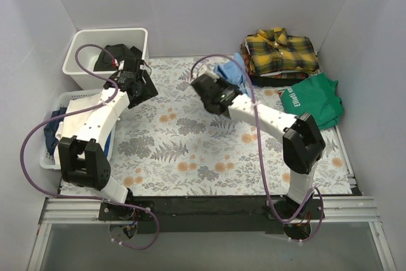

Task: Fold and stack the long sleeve shirts
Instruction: Fold the shirt

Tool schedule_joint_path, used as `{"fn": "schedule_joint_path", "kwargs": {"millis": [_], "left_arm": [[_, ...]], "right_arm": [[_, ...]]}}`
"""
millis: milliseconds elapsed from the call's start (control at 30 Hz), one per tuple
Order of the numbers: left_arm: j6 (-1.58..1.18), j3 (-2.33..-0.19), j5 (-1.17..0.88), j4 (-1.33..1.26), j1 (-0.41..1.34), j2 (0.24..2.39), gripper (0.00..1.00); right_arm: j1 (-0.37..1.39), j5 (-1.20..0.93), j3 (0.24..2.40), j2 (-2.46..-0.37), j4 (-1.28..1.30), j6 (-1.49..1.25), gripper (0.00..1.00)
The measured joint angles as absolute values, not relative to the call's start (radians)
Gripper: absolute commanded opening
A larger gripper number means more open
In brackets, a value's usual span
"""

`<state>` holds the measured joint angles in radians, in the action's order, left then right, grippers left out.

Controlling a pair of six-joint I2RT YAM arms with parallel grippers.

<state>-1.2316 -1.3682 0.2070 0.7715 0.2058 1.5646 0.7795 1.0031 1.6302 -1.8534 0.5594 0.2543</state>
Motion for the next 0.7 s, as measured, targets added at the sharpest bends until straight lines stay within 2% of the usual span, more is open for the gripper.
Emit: {"fn": "schedule_joint_path", "kwargs": {"millis": [167, 400, 433, 500, 567, 600, 700], "left_arm": [[-1.312, -1.383, 0.314, 0.837, 0.159, 1.491, 0.66], [-1.354, -1.431, 0.427, 0.878, 0.110, 1.387, 0.67], [-1.355, -1.438, 0.431, 0.879, 0.109, 1.381, 0.68], [-1.354, -1.447, 0.434, 0.881, 0.106, 1.375, 0.69], [-1.349, -1.449, 0.432, 0.883, 0.102, 1.376, 0.69], [-1.345, -1.449, 0.429, 0.884, 0.100, 1.377, 0.70], [-1.325, -1.457, 0.410, 0.885, 0.088, 1.385, 0.70]], "right_arm": [[1.000, 1.192, 1.463, -1.884, 0.382, 0.413, 0.01], [1.221, 1.273, 1.462, -2.057, 0.356, 0.414, 0.01], [1.246, 1.264, 1.487, -2.089, 0.392, 0.387, 0.05], [1.289, 1.225, 1.559, -2.152, 0.469, 0.321, 0.36], [1.309, 1.164, 1.608, -2.175, 0.530, 0.254, 0.62], [1.316, 1.133, 1.629, -2.175, 0.565, 0.220, 0.68], [1.324, 1.035, 1.701, -2.172, 0.658, 0.138, 0.76]]}}
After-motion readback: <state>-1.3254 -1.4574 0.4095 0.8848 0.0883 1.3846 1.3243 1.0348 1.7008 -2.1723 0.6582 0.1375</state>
